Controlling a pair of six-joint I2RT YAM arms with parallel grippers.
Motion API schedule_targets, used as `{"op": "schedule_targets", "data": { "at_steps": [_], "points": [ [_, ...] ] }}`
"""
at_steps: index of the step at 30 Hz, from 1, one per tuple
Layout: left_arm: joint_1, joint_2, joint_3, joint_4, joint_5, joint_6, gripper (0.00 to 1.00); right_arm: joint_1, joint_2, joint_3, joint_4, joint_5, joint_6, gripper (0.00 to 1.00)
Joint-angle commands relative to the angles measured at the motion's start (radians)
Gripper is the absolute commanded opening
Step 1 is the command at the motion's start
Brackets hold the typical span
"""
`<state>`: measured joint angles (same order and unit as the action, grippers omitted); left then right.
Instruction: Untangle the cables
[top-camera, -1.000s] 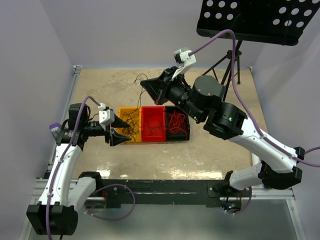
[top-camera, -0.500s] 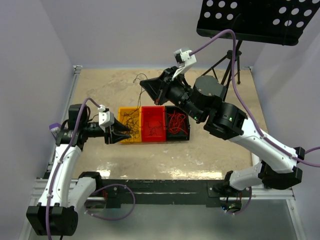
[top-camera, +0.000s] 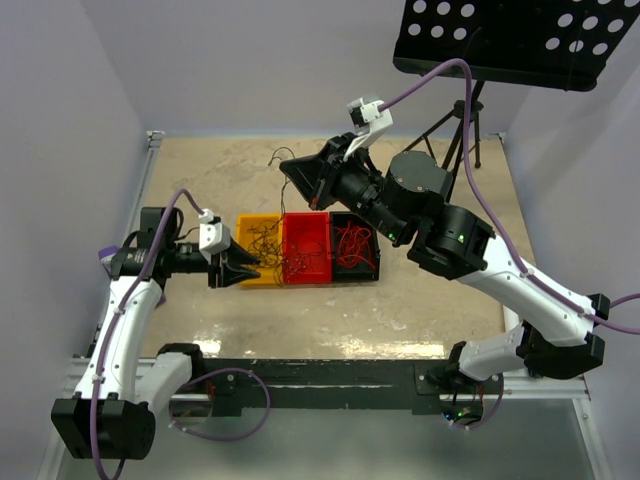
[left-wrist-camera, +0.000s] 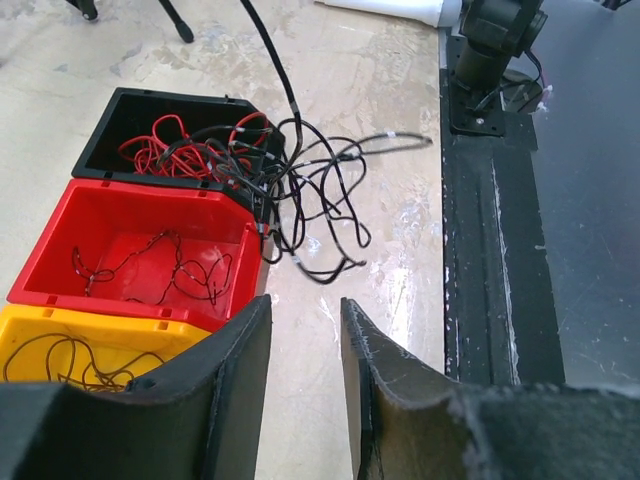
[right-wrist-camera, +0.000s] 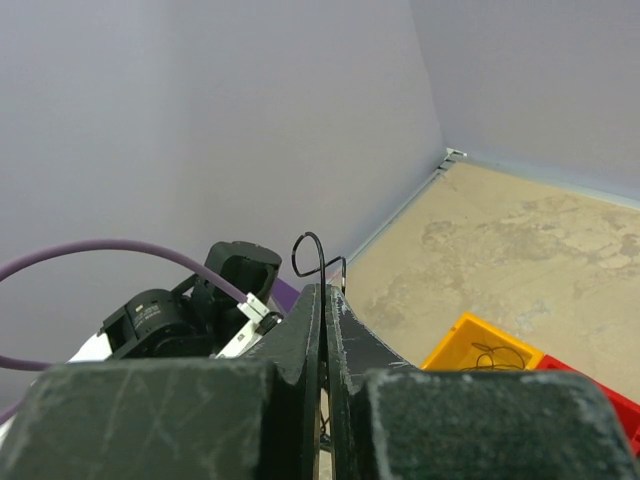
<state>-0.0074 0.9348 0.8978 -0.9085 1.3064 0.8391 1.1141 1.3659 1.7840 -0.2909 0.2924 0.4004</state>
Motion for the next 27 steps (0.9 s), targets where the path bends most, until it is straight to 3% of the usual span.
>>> {"op": "schedule_targets", "data": {
  "at_steps": [1, 5, 8, 11, 15, 19, 23, 27],
  "points": [
    [0.001, -0.019, 0.021, 0.054, 0.057, -0.024, 0.41, -0.002, -0.024, 0.018, 0.030, -0.010, -0.006, 0.00],
    [0.001, -0.018, 0.023, 0.071, 0.067, -0.058, 0.61, -0.002, -0.021, 0.018, 0.035, -0.010, -0.005, 0.00],
    [0.001, -0.016, 0.024, 0.089, 0.048, -0.075, 0.63, 0.000, -0.019, 0.017, 0.036, -0.016, -0.003, 0.00],
    [0.003, -0.031, 0.013, 0.135, 0.034, -0.107, 0.50, 0.000, -0.018, 0.015, 0.039, -0.021, 0.003, 0.00],
    [0.001, -0.077, -0.028, 0.247, 0.014, -0.198, 0.19, 0.000, -0.022, 0.011, 0.033, -0.021, 0.006, 0.00],
    [0.001, -0.111, -0.054, 0.257, 0.002, -0.196, 0.16, 0.001, -0.030, 0.006, 0.029, -0.013, 0.005, 0.00],
    [0.003, -0.099, -0.043, 0.195, -0.004, -0.134, 0.00, 0.000, -0.028, 0.008, 0.030, -0.015, 0.002, 0.00],
    [0.001, -0.071, -0.013, 0.102, 0.005, -0.046, 0.00, -0.002, -0.028, 0.005, 0.030, -0.013, 0.003, 0.00]
  ]
}}
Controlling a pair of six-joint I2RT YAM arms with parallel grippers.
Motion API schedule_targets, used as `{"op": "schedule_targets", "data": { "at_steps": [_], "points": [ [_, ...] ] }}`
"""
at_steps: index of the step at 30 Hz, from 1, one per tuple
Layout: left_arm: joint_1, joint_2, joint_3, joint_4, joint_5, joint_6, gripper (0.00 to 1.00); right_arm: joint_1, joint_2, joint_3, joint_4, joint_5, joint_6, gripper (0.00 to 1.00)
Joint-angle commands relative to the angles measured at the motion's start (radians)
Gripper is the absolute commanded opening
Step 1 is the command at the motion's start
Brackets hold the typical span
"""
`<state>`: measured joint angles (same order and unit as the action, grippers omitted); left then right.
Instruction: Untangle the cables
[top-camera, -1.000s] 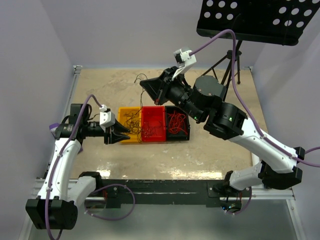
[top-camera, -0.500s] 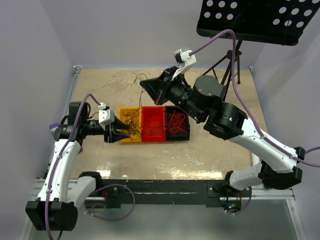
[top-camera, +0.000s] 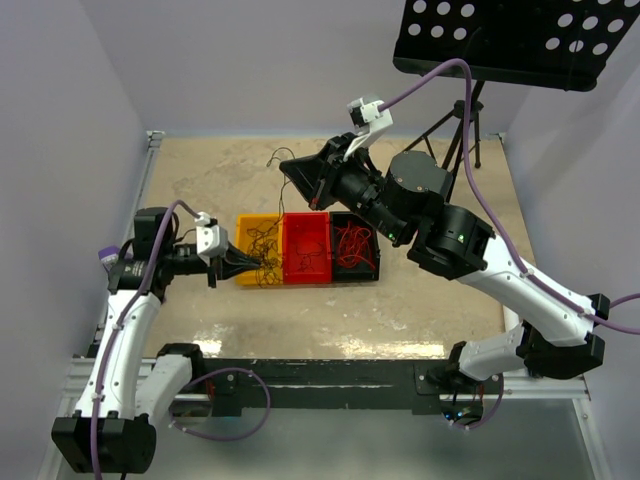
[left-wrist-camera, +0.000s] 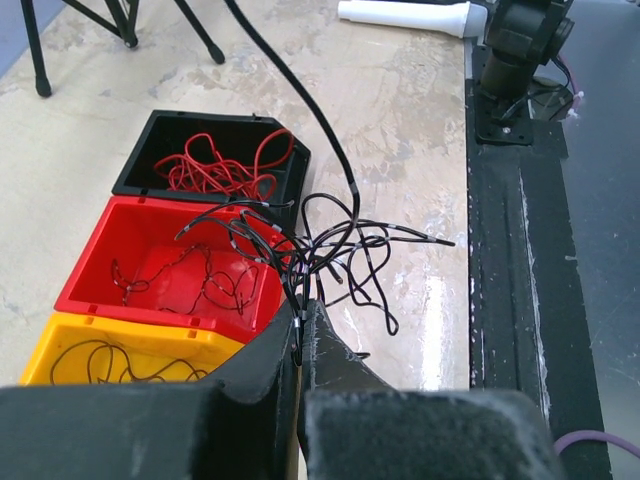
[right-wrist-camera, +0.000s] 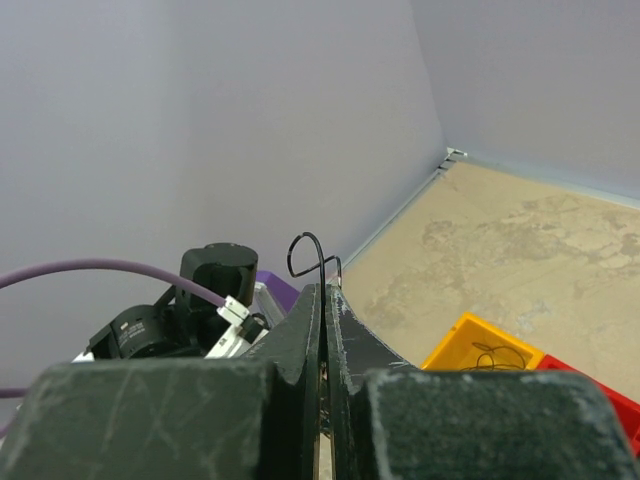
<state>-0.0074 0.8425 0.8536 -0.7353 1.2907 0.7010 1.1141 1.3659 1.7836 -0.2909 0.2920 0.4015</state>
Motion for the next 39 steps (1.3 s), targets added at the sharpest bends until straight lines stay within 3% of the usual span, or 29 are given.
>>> {"op": "schedule_targets", "data": {
  "at_steps": [1, 12, 24, 33, 39],
  "points": [
    [0.001, 0.026, 0.036, -0.087, 0.018, 0.113, 0.00, -0.002, -0.030, 0.007, 0.027, -0.013, -0.001, 0.00],
    [0.001, 0.030, -0.005, -0.144, -0.128, 0.261, 0.00, -0.002, 0.002, 0.255, -0.114, 0.116, -0.105, 0.00],
    [0.003, 0.012, -0.027, -0.174, -0.226, 0.319, 0.02, -0.002, -0.008, 0.342, -0.160, 0.225, -0.141, 0.00],
    [0.003, 0.007, -0.068, -0.206, -0.327, 0.402, 0.03, -0.002, 0.001, 0.597, -0.195, 0.354, -0.233, 0.00],
    [0.001, 0.003, -0.070, -0.217, -0.338, 0.413, 0.09, -0.002, -0.043, 0.574, -0.154, 0.441, -0.263, 0.00]
  ]
}}
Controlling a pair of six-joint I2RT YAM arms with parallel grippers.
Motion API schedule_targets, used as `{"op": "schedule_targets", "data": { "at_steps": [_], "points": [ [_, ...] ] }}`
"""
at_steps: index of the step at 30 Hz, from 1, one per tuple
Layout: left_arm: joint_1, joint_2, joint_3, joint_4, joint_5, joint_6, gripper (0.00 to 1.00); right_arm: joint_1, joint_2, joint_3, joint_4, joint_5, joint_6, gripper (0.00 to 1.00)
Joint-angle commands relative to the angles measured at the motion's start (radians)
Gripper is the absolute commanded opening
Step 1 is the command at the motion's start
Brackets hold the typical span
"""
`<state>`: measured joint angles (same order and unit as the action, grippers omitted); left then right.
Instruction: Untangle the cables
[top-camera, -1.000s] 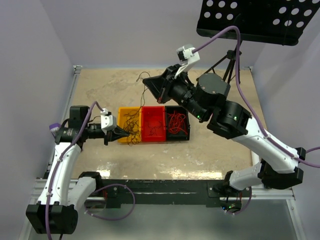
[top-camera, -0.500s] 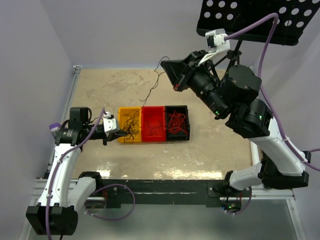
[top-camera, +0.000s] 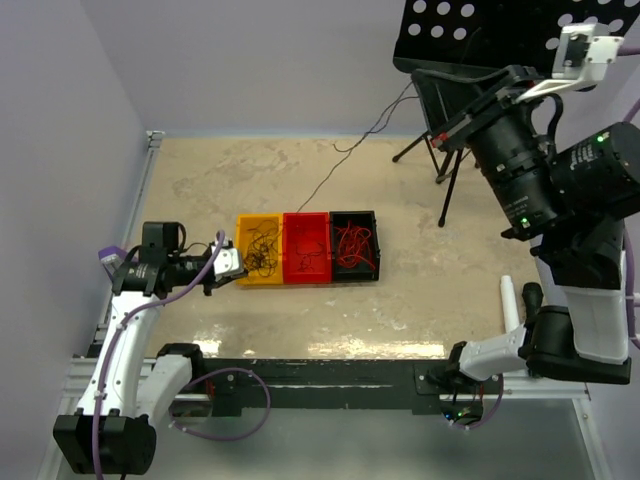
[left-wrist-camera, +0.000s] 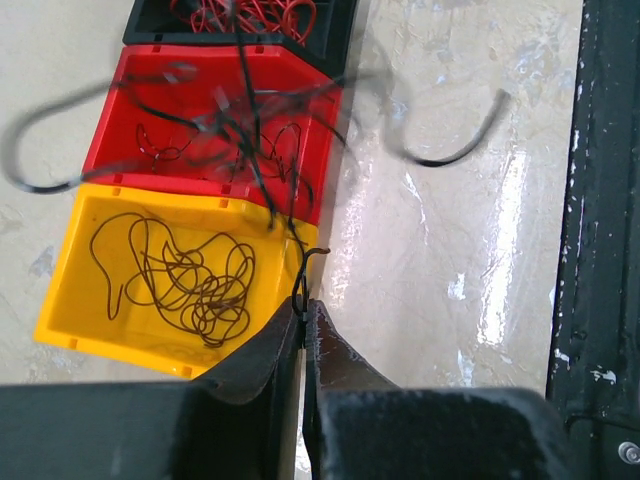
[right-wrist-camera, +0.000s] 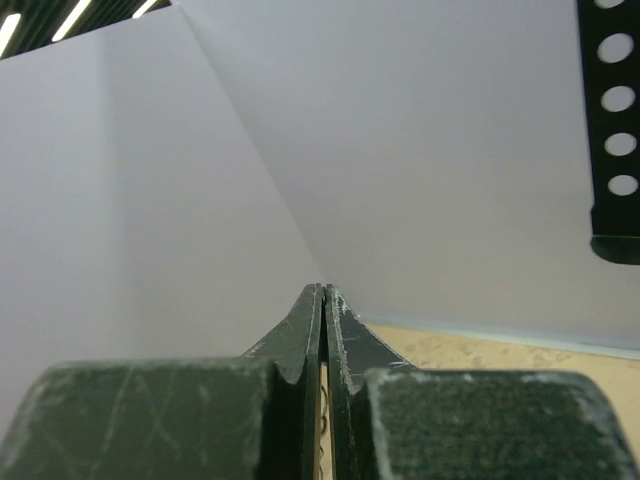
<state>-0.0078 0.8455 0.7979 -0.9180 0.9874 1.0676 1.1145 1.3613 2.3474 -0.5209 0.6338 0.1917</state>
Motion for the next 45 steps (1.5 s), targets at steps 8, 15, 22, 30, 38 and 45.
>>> {"op": "schedule_targets", "data": {
  "at_steps": [8, 15, 22, 30, 38, 45],
  "points": [
    [0.002, 0.018, -0.025, -0.085, -0.075, 0.107, 0.07, -0.002, -0.111, 0.021, 0.154, 0.190, -0.117, 0.00],
    [0.003, 0.000, -0.074, -0.104, -0.163, 0.195, 0.00, -0.001, -0.149, 0.056, 0.217, 0.259, -0.182, 0.00],
    [0.003, -0.069, -0.207, -0.015, -0.421, 0.302, 0.00, -0.001, -0.163, 0.086, 0.249, 0.297, -0.247, 0.00],
    [0.003, -0.148, -0.391, 0.056, -0.702, 0.455, 0.00, 0.001, -0.197, 0.090, 0.329, 0.343, -0.323, 0.00],
    [0.002, -0.128, -0.419, 0.073, -0.802, 0.508, 0.00, 0.021, -0.286, 0.026, 0.608, 0.463, -0.552, 0.00],
    [0.002, -0.118, -0.450, 0.105, -0.842, 0.535, 0.00, 0.031, -0.344, 0.010, 0.811, 0.477, -0.690, 0.00]
  ]
}}
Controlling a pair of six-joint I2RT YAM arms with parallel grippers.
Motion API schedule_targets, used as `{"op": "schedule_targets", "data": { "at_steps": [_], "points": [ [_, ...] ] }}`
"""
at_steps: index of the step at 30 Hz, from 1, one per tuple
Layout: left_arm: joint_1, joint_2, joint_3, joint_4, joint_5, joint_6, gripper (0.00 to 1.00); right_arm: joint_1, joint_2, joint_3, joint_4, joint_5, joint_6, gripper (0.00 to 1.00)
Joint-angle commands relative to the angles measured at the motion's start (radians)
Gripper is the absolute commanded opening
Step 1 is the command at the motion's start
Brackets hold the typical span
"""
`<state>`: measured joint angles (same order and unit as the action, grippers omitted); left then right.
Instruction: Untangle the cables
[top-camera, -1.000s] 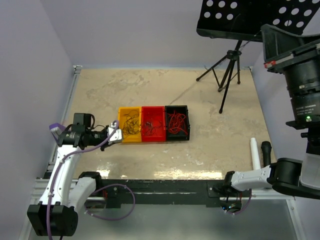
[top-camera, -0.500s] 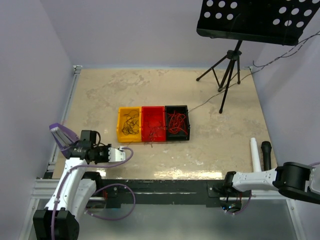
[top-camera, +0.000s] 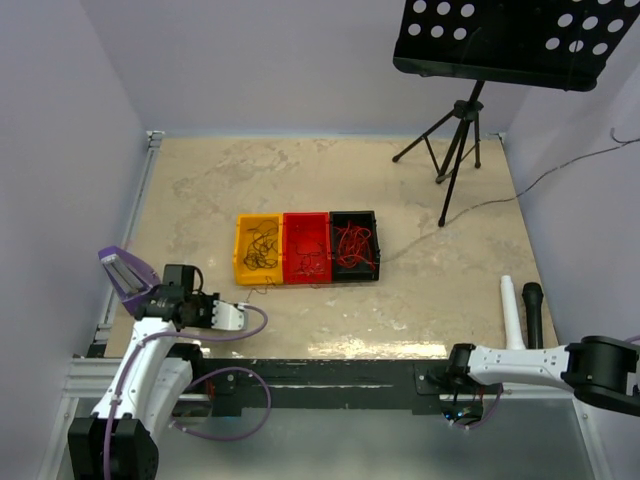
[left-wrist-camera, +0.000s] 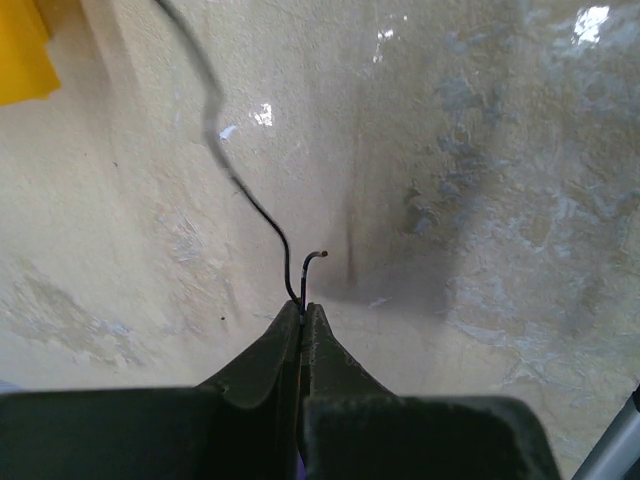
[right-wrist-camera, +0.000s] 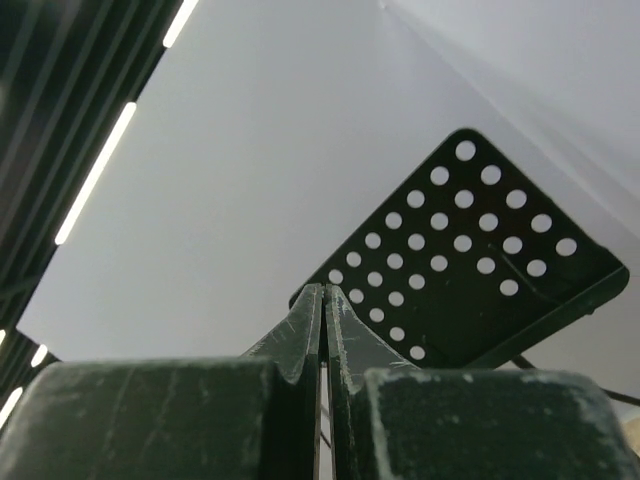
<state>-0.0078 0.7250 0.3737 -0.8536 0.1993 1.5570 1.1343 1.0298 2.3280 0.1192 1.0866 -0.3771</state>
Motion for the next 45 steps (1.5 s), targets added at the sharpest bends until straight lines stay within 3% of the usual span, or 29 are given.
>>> {"op": "schedule_targets", "data": {
  "at_steps": [1, 8, 11, 15, 18, 27, 37, 45],
  "points": [
    [0.002, 0.004, -0.036, 0.047, -0.066, 0.048, 0.00, 0.013, -0.005, 0.050, 0.180, 0.025, -0.135, 0.00],
    [0.002, 0.013, -0.078, 0.100, -0.112, 0.066, 0.00, 0.074, -0.024, 0.012, 0.290, 0.041, -0.201, 0.00],
    [0.002, 0.025, -0.116, 0.145, -0.158, 0.071, 0.00, 0.087, -0.045, -0.039, 0.419, 0.055, -0.272, 0.00],
    [0.002, 0.043, -0.185, 0.205, -0.254, 0.095, 0.00, 0.107, -0.019, 0.081, 0.421, 0.022, -0.293, 0.00],
    [0.002, 0.048, -0.190, 0.212, -0.251, 0.109, 0.00, 0.113, 0.000, 0.116, 0.465, 0.021, -0.351, 0.00],
    [0.003, 0.076, -0.183, 0.211, -0.255, 0.098, 0.00, 0.114, -0.092, 0.013, 0.559, -0.042, -0.270, 0.00],
    [0.002, 0.083, -0.182, 0.212, -0.255, 0.094, 0.00, 0.114, -0.060, 0.116, 0.597, -0.100, -0.296, 0.00],
    [0.002, 0.105, -0.180, 0.217, -0.256, 0.091, 0.00, 0.097, -0.080, 0.125, 0.720, -0.212, -0.315, 0.00]
  ]
}}
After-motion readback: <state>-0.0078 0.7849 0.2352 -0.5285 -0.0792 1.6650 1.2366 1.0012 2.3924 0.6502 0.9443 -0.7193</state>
